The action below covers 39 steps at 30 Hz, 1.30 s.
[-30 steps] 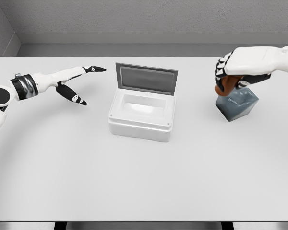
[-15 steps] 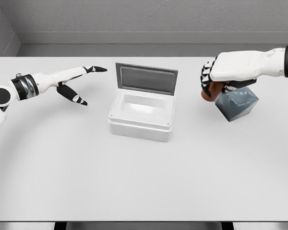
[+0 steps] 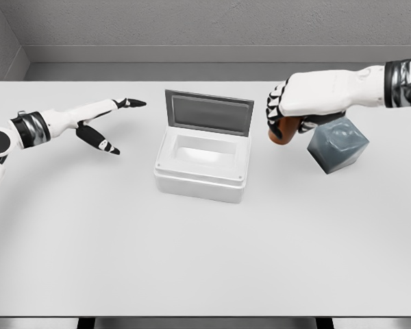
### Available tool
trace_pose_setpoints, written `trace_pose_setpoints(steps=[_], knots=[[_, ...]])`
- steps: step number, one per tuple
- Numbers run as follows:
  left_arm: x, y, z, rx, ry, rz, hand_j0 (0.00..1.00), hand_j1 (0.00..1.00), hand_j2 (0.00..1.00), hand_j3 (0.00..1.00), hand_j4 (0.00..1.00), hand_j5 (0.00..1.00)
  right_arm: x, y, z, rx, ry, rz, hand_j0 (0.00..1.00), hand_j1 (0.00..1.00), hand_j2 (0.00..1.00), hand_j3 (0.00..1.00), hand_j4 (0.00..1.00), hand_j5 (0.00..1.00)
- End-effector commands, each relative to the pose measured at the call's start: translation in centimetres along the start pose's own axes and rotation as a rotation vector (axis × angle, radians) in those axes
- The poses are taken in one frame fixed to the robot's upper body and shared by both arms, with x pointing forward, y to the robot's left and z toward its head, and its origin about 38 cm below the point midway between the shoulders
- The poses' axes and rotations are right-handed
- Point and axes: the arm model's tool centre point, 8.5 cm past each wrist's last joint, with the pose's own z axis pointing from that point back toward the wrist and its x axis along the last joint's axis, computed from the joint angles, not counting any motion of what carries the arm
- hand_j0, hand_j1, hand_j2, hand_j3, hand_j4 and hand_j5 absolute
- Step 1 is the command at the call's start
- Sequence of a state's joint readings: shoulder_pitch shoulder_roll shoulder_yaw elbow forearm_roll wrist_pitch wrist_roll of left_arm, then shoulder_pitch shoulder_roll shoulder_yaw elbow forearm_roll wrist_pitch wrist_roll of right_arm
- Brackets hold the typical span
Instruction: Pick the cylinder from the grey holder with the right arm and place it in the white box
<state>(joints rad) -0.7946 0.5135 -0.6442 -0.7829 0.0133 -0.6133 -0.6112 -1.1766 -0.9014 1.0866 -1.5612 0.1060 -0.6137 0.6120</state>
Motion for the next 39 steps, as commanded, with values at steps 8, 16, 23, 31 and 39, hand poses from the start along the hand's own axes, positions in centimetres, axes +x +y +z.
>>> trace_pose_setpoints(steps=[8, 16, 23, 31, 39], knots=[[-0.1, -0.4, 0.0, 0.017, -0.010, 0.032, 1.00, 1.00, 1.00, 1.00, 1.00, 1.00, 1.5, -1.1, -2.3, -0.012, -0.069, 0.028, 0.36, 0.36, 0.36, 0.36, 0.36, 0.36], [-0.1, -0.4, 0.0, 0.018, -0.014, 0.033, 1.00, 1.00, 1.00, 1.00, 1.00, 1.00, 2.5, -1.2, -4.7, -0.002, -0.124, 0.039, 0.36, 0.36, 0.36, 0.36, 0.36, 0.36], [0.0, -0.4, -0.1, 0.020, -0.017, 0.033, 1.00, 1.00, 1.00, 1.00, 1.00, 1.00, 2.6, -1.3, -5.4, 0.009, -0.129, 0.050, 0.36, 0.36, 0.36, 0.36, 0.36, 0.36], [0.0, -0.5, -0.2, 0.019, -0.018, 0.035, 1.00, 1.00, 1.00, 1.00, 1.00, 1.00, 2.4, -1.3, -7.1, 0.016, -0.142, 0.046, 0.36, 0.36, 0.36, 0.36, 0.36, 0.36], [0.0, -0.5, -0.2, 0.019, -0.018, 0.035, 1.00, 1.00, 1.00, 1.00, 1.00, 1.00, 1.7, -0.6, -8.1, 0.039, -0.129, 0.030, 0.36, 0.36, 0.36, 0.36, 0.36, 0.36]])
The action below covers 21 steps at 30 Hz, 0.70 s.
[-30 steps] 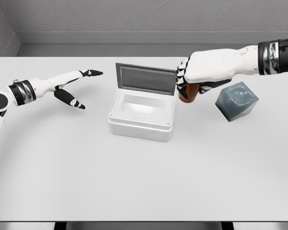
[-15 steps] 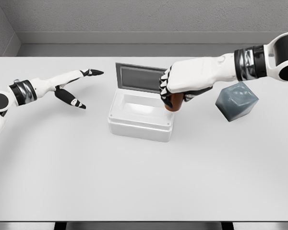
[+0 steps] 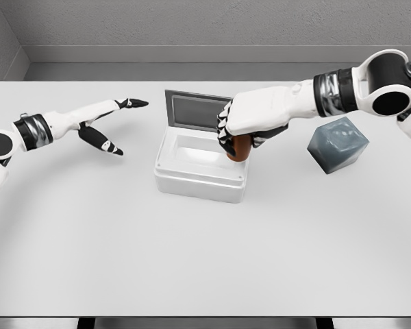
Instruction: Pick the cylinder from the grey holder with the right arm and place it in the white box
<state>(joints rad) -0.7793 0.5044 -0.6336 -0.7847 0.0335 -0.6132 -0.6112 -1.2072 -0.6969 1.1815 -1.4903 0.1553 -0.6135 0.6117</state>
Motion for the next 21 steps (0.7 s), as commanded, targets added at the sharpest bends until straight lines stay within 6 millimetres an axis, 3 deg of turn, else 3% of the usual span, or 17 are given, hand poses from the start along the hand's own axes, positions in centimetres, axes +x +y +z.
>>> trace_pose_setpoints(steps=[1, 10, 13, 15, 16, 21], knots=[[0.06, 0.17, 0.02, 0.007, -0.003, 0.005, 1.00, 1.00, 1.00, 1.00, 1.00, 1.00, -0.43, 0.18, 0.03, 0.000, 0.011, -0.013, 0.36, 0.36, 0.36, 0.36, 0.36, 0.36], [0.13, 0.11, -0.12, 0.006, -0.005, 0.005, 1.00, 1.00, 1.00, 1.00, 1.00, 1.00, -0.47, -0.02, -0.37, -0.003, 0.006, -0.013, 0.39, 0.39, 0.39, 0.39, 0.39, 0.39], [0.13, 0.11, -0.12, 0.006, -0.005, 0.005, 1.00, 1.00, 1.00, 1.00, 1.00, 1.00, -0.34, -0.37, -0.55, -0.010, 0.003, -0.003, 0.55, 0.55, 0.55, 0.55, 0.55, 0.55], [0.13, 0.11, -0.12, 0.006, -0.005, 0.005, 1.00, 1.00, 1.00, 1.00, 1.00, 1.00, -0.39, -0.40, -0.51, -0.011, 0.005, -0.004, 0.60, 0.60, 0.60, 0.60, 0.60, 0.60], [0.13, 0.11, -0.12, 0.006, -0.005, 0.005, 1.00, 1.00, 1.00, 1.00, 1.00, 1.00, -0.41, -0.45, -0.49, -0.011, 0.006, -0.002, 0.68, 0.68, 0.68, 0.68, 0.68, 0.68], [0.13, 0.11, -0.12, 0.006, -0.005, 0.005, 1.00, 1.00, 1.00, 1.00, 1.00, 1.00, -0.61, 0.00, 0.15, 0.000, 0.020, -0.006, 0.64, 0.64, 0.64, 0.64, 0.64, 0.64]])
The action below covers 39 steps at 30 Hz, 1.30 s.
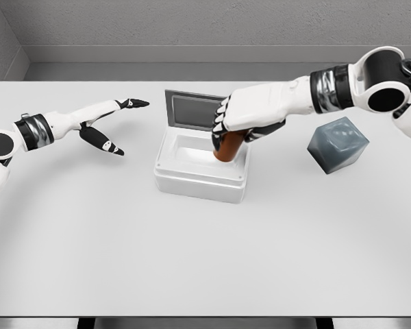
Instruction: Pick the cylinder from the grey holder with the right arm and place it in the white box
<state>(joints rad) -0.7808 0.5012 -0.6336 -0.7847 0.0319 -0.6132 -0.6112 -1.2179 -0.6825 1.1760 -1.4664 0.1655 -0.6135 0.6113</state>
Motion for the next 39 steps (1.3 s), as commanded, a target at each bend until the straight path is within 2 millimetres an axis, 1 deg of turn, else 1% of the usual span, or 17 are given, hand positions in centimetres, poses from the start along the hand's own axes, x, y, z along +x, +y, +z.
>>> trace_pose_setpoints(steps=[1, 2, 6, 8, 10, 12, 15, 17, 19, 21, 22, 24, 27, 31, 33, 36, 39], knots=[[0.0, 0.1, 0.0, 0.007, -0.002, 0.006, 1.00, 1.00, 1.00, 1.00, 1.00, 1.00, -0.5, 0.5, 1.3, 0.012, 0.031, -0.010, 0.61, 0.61, 0.61, 0.61, 0.61, 0.61], [0.0, 0.1, 0.0, 0.007, -0.002, 0.006, 1.00, 1.00, 1.00, 1.00, 1.00, 1.00, -0.8, 0.4, 2.4, 0.017, 0.053, -0.004, 0.59, 0.59, 0.59, 0.59, 0.59, 0.59], [0.2, 0.1, 0.0, 0.006, -0.006, 0.004, 1.00, 1.00, 1.00, 1.00, 1.00, 1.00, -0.9, 0.0, 3.5, 0.046, 0.069, 0.018, 0.59, 0.59, 0.59, 0.59, 0.59, 0.59], [0.2, 0.1, 0.0, 0.006, -0.006, 0.004, 1.00, 1.00, 1.00, 1.00, 1.00, 1.00, 0.2, 0.2, 2.6, 0.062, 0.032, 0.033, 0.59, 0.59, 0.59, 0.59, 0.59, 0.59], [0.2, 0.1, 0.0, 0.006, -0.006, 0.004, 1.00, 1.00, 1.00, 1.00, 1.00, 1.00, 0.5, 0.1, 1.8, 0.065, 0.016, 0.040, 0.60, 0.60, 0.60, 0.60, 0.60, 0.60], [0.2, 0.1, 0.0, 0.006, -0.006, 0.004, 1.00, 1.00, 1.00, 1.00, 1.00, 1.00, 1.0, -0.7, 0.8, 0.053, -0.009, 0.056, 0.76, 0.76, 0.76, 0.76, 0.76, 0.76], [0.2, 0.1, 0.0, 0.006, -0.006, 0.004, 1.00, 1.00, 1.00, 1.00, 1.00, 1.00, 3.3, -2.0, -0.3, 0.042, -0.076, 0.116, 0.75, 0.75, 0.75, 0.75, 0.75, 0.75], [0.2, 0.1, 0.0, 0.006, -0.006, 0.004, 1.00, 1.00, 1.00, 1.00, 1.00, 1.00, 3.2, -2.8, 0.3, 0.032, -0.064, 0.134, 0.76, 0.76, 0.76, 0.76, 0.76, 0.76], [0.2, 0.2, 0.0, 0.006, -0.007, 0.003, 1.00, 1.00, 1.00, 1.00, 1.00, 1.00, 2.4, -4.2, 2.6, -0.010, -0.012, 0.145, 0.85, 0.85, 0.85, 0.85, 0.85, 0.85], [0.2, 0.2, 0.0, 0.006, -0.007, 0.003, 1.00, 1.00, 1.00, 1.00, 1.00, 1.00, 2.3, -5.3, 6.0, -0.059, 0.041, 0.155, 0.87, 0.87, 0.87, 0.87, 0.87, 0.87], [0.2, 0.2, 0.0, 0.006, -0.007, 0.003, 1.00, 1.00, 1.00, 1.00, 1.00, 1.00, 1.9, -4.7, 8.1, -0.062, 0.075, 0.124, 0.87, 0.87, 0.87, 0.87, 0.87, 0.87], [0.2, 0.2, 0.0, 0.006, -0.007, 0.003, 1.00, 1.00, 1.00, 1.00, 1.00, 1.00, 1.5, -3.9, 9.4, -0.049, 0.108, 0.108, 0.87, 0.87, 0.87, 0.87, 0.87, 0.87], [0.2, 0.1, 0.0, 0.006, -0.007, 0.003, 1.00, 1.00, 1.00, 1.00, 1.00, 1.00, 1.3, -2.6, 12.4, -0.029, 0.173, 0.084, 0.87, 0.87, 0.87, 0.87, 0.87, 0.87], [0.2, 0.1, 0.0, 0.003, -0.006, 0.002, 1.00, 1.00, 1.00, 1.00, 1.00, 1.00, 1.1, -1.9, 16.8, -0.039, 0.253, 0.034, 0.88, 0.88, 0.88, 0.88, 0.88, 0.88], [0.2, 0.1, 0.0, 0.003, -0.006, 0.002, 1.00, 1.00, 1.00, 1.00, 1.00, 1.00, 1.1, -1.1, 18.9, -0.036, 0.297, 0.006, 1.00, 1.00, 1.00, 1.00, 1.00, 1.00], [0.2, 0.1, 0.0, 0.003, -0.006, 0.002, 1.00, 1.00, 1.00, 1.00, 1.00, 1.00, 1.1, -0.4, 20.4, -0.024, 0.335, -0.008, 1.00, 1.00, 1.00, 1.00, 1.00, 1.00], [0.1, 0.1, 0.1, 0.004, -0.004, 0.001, 1.00, 1.00, 1.00, 1.00, 1.00, 1.00, 1.1, -0.3, 20.4, -0.023, 0.334, -0.011, 1.00, 1.00, 1.00, 1.00, 1.00, 1.00]])
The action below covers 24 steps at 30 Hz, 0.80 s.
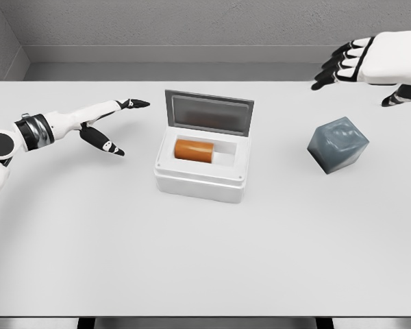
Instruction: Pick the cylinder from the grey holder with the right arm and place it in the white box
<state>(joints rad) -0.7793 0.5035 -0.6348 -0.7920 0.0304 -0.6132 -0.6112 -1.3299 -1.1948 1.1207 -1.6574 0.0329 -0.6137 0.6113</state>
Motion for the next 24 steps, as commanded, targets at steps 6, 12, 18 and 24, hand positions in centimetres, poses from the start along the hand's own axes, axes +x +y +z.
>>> trace_pose_setpoints(steps=[6, 12, 18, 24], knots=[[0.1, 0.3, 0.1, 0.006, 0.001, -0.002, 1.00, 1.00, 1.00, 1.00, 1.00, 1.00, -0.4, 1.0, 2.5, 0.000, 0.043, -0.053, 1.00, 1.00, 1.00, 1.00, 1.00, 1.00], [-0.5, 1.0, 0.2, 0.047, 0.014, 0.025, 1.00, 1.00, 1.00, 1.00, 1.00, 1.00, -0.4, 0.9, 4.0, -0.003, 0.068, -0.057, 1.00, 1.00, 1.00, 1.00, 1.00, 1.00], [-0.3, 0.9, -3.5, 0.060, 0.020, 0.105, 1.00, 1.00, 1.00, 1.00, 1.00, 1.00, -0.4, 1.9, 4.6, 0.017, 0.082, -0.076, 1.00, 1.00, 1.00, 1.00, 1.00, 1.00], [0.6, 1.6, -5.8, 0.060, 0.020, 0.130, 1.00, 1.00, 1.00, 1.00, 1.00, 1.00, -0.6, 2.2, 6.6, 0.024, 0.127, -0.085, 1.00, 1.00, 1.00, 1.00, 1.00, 1.00]])
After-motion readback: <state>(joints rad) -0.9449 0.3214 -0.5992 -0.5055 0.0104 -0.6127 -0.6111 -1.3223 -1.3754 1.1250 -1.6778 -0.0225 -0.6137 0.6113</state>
